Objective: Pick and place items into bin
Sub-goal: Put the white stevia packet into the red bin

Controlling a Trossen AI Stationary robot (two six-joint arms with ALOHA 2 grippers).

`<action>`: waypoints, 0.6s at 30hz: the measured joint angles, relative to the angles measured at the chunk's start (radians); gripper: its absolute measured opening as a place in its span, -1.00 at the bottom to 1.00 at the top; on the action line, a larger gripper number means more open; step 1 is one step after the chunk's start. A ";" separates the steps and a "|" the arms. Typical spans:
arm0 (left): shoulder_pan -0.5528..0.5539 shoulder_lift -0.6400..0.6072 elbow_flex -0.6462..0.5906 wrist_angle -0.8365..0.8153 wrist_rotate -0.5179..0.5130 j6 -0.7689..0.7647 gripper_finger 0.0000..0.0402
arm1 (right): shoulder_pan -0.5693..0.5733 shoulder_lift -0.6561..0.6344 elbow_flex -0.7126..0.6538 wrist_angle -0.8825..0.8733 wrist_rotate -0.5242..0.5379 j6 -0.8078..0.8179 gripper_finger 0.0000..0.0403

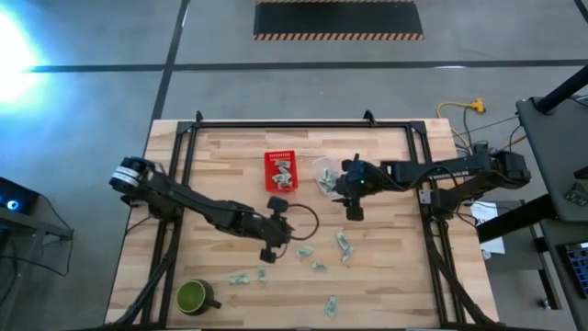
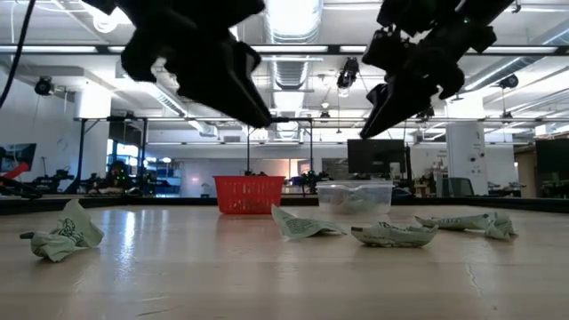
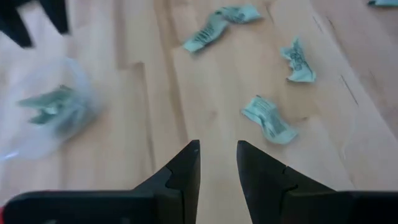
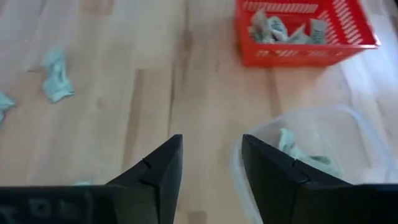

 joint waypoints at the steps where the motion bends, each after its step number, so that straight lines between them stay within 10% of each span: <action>1: -0.002 0.020 0.003 0.004 0.010 0.000 -0.56 | 0.010 -0.001 -0.003 -0.006 0.000 -0.001 -0.24; 18: -0.017 0.172 0.025 0.075 0.140 -0.295 -0.56 | 0.063 -0.007 -0.092 -0.012 0.002 0.061 -0.36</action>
